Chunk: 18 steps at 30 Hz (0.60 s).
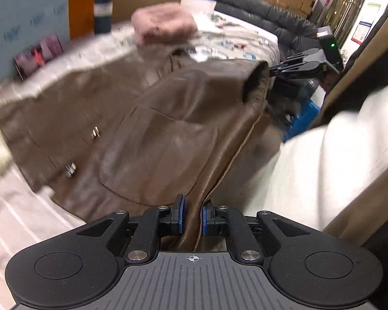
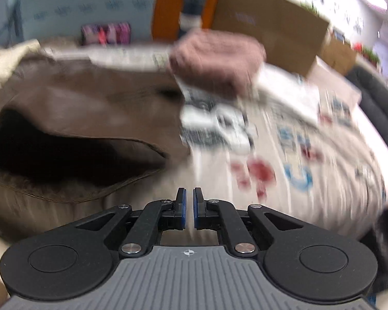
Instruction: Fold clothes
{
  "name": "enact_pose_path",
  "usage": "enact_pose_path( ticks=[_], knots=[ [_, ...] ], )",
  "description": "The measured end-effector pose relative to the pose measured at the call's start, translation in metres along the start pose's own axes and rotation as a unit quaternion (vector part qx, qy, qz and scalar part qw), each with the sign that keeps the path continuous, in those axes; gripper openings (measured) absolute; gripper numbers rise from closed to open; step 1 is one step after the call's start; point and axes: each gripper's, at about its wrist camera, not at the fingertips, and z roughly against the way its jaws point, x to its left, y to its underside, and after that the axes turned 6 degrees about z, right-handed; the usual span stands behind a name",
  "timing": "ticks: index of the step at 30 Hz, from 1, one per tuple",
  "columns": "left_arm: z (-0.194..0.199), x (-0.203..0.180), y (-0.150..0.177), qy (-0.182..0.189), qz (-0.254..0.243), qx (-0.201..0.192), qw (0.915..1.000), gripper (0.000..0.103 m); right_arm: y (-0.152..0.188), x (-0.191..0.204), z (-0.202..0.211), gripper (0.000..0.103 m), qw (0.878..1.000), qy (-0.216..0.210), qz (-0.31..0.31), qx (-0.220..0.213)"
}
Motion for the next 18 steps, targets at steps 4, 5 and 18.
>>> enact_pose_path(
  ticks=[4,5,18],
  knots=[
    [-0.014,0.011,-0.004,0.025,0.027,0.039,0.9985,0.017,0.005,-0.027,0.006,0.033,0.999,0.0,-0.039,0.016],
    [-0.015,0.012,-0.007,0.03,0.029,0.046,0.9981,0.019,0.002,-0.035,0.007,0.044,0.999,0.001,-0.051,0.009],
    [0.002,0.127,-0.048,-0.177,0.242,-0.132,0.9448,0.077,-0.115,-0.078,-0.111,0.074,0.965,-0.138,-0.204,-0.091]
  ],
)
